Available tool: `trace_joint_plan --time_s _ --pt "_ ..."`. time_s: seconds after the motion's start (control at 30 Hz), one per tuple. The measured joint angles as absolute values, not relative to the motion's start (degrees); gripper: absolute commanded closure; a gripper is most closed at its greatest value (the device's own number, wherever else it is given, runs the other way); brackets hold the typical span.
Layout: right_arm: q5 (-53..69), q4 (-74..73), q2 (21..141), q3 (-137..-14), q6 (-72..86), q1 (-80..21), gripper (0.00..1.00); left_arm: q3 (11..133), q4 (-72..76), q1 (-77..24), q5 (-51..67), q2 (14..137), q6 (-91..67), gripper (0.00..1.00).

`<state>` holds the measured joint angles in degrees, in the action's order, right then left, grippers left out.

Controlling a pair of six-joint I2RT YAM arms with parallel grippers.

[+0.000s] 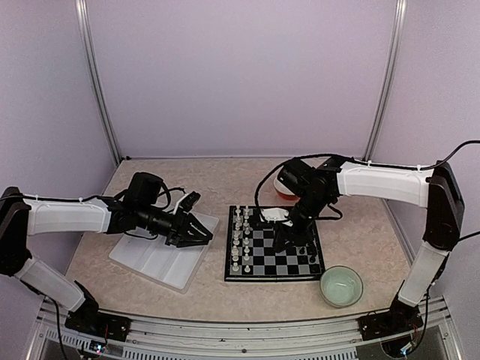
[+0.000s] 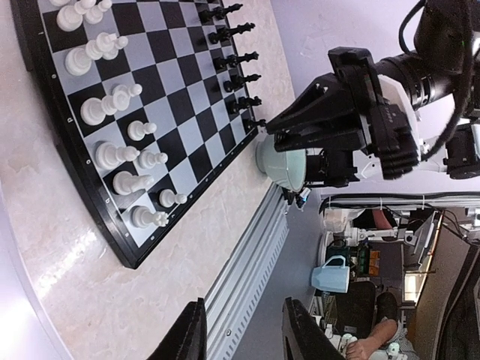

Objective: Set up the chess pieces on the board
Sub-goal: Place the pawn on the chessboard.

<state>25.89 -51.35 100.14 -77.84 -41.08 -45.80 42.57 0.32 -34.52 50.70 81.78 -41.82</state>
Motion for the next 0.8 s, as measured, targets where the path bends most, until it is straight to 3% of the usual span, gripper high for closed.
trace_joint_plan --time_s 0.37,0.8 --pt "23.0 -52.4 110.4 -76.9 -41.2 -43.4 0.91 42.9 -5.8 -34.0 48.1 79.6 -39.6 0.64" --pt "21.0 -49.8 111.3 -76.9 -39.6 -43.4 0.68 43.2 -7.2 -33.8 47.5 78.3 -38.9 0.64"
